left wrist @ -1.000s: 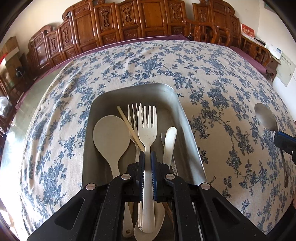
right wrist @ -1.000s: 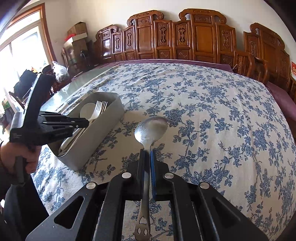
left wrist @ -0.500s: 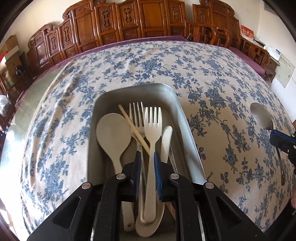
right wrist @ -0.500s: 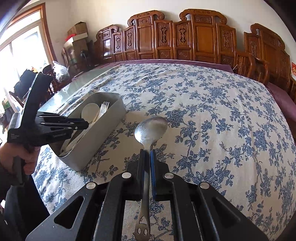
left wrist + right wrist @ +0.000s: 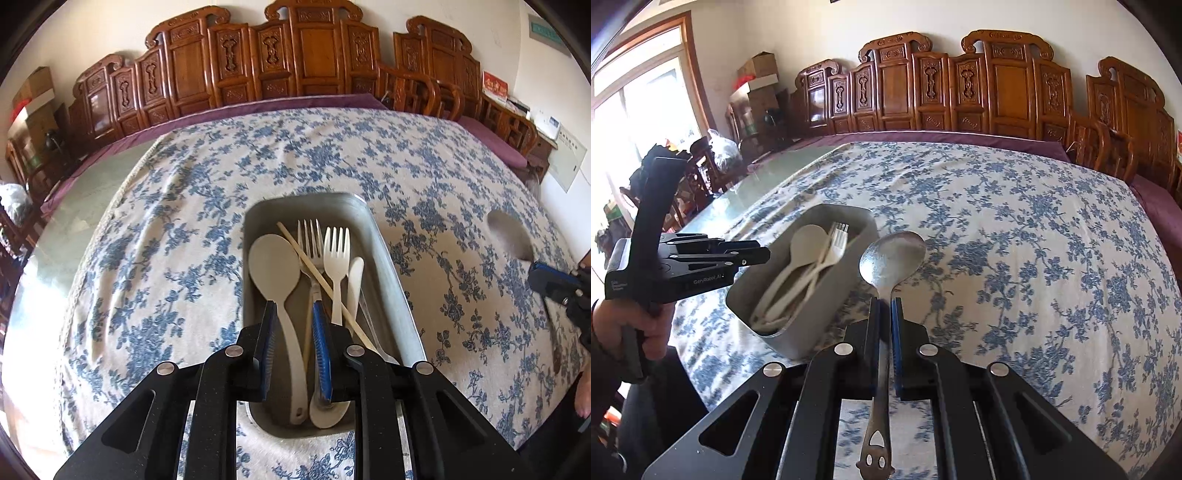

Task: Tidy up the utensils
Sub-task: 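Lift the left tool out of the tray, then lower the silver spoon into the tray and open the right tool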

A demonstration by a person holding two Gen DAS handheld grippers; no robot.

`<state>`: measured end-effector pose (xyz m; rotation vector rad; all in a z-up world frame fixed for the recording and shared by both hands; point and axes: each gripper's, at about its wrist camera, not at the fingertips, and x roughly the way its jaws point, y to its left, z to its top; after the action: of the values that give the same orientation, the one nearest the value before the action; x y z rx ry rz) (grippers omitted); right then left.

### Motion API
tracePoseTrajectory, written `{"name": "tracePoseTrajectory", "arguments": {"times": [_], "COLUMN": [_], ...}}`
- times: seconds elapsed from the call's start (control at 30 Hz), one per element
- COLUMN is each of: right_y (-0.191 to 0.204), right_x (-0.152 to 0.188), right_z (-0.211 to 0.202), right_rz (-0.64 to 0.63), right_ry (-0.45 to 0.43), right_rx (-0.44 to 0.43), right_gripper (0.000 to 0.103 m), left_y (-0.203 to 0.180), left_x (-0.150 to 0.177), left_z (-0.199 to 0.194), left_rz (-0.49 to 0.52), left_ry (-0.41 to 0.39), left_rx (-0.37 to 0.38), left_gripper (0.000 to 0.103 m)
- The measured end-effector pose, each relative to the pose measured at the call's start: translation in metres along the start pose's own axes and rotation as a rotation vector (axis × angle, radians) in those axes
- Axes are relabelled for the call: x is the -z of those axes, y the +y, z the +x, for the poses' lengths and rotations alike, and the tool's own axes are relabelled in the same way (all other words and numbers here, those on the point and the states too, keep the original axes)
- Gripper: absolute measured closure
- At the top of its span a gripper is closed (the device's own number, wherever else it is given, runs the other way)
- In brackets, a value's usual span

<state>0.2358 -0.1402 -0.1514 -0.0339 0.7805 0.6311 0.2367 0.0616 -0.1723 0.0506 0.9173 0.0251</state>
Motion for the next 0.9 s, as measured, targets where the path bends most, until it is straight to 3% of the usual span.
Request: {"name": "tracePoseTrajectory", "arguments": {"times": [0.4, 0.9], "right_y": [0.044, 0.07], "right_x": [-0.034, -0.065], "right_z": [0.014, 0.071], "right_rz": [-0.035, 0.004], "right_ry": [-0.002, 0.045], "right_rx": [-0.031, -0.07], "right_gripper": [0.096, 0.096], "left_y": [0.029, 0.064], "left_x": [-0.006, -0.001], "left_z": [-0.031, -0.017], "left_rz": [-0.037, -0.083], "left_ry": [-0.063, -0.049], "left_rx": [0.018, 0.01], "left_gripper": [0.085, 0.085]}}
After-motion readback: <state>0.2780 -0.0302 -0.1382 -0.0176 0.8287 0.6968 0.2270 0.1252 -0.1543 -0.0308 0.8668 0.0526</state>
